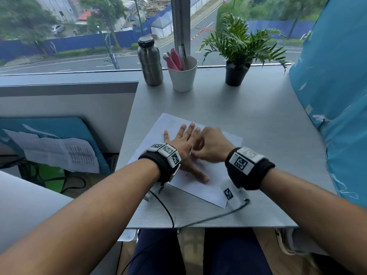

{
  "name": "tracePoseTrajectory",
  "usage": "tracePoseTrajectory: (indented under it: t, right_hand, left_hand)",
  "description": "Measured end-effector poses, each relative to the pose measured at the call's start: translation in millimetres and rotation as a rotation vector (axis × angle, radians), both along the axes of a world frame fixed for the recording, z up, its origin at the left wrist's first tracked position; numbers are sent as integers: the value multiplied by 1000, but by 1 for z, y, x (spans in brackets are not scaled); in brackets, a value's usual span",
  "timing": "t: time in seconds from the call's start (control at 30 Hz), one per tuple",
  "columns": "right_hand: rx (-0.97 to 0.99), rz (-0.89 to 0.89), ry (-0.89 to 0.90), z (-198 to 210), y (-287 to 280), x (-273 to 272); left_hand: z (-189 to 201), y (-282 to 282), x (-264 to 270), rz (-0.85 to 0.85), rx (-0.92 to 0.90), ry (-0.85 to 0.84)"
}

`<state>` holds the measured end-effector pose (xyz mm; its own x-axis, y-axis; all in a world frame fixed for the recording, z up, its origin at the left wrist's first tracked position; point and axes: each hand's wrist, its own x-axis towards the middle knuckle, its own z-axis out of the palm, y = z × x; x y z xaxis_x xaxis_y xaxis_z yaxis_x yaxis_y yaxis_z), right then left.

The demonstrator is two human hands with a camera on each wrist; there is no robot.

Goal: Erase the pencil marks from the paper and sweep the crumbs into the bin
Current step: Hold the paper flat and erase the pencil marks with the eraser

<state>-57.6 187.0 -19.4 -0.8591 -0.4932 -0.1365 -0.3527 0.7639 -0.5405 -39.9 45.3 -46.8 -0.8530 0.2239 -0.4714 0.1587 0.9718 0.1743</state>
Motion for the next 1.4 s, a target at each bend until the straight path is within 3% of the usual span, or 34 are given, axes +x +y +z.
tracePoseTrajectory:
  t: [0.07, 0.17, 0.3, 0.37, 0.43, 0.57, 0.73, 0.9, 1.03, 1.1, 1.17, 1.27, 1.33, 1.4]
  right_hand:
    - [35, 11, -40, 4, 3, -6]
    - [12, -150, 30, 6, 17, -23]
    - [50, 68, -80, 4, 8, 4]
    - [22, -38, -101, 5, 16, -14]
    - [14, -116, -10, 5, 21, -25]
    - [58, 87, -37, 1, 10, 11]
    - [37, -163, 22, 14, 49, -28]
    - [97, -204, -133, -3, 75, -30]
    - [98, -216, -125, -1, 75, -32]
    - [111, -203, -121, -1, 74, -33]
    - [124, -187, -108, 0, 74, -33]
    - [138, -170, -101, 1, 74, -34]
    - [134, -173, -107, 1, 73, -35]
    - [126, -180, -111, 1, 72, -36]
  left_hand:
    - [0, 0, 0, 0, -7, 1]
    - [-1, 1, -1, -2, -20, -1]
    - [0, -1, -2, -12, -27, -21]
    - [1, 1, 0, -13, -36, -30]
    - [1, 2, -1, -8, -36, -30]
    - [-1, 0, -2, -17, -42, -22]
    - [-6, -2, -2, -33, -42, 7]
    - [-6, -10, -13, -48, -23, 16]
    - [3, -13, -20, 57, -183, 100]
    - [8, -8, -13, -24, -201, 208]
    - [10, -1, 6, -285, -76, 247]
    - [4, 5, 37, -642, 82, 78]
    - [-3, 1, 36, -659, 106, 52]
    - [-6, -5, 17, -551, 67, 82]
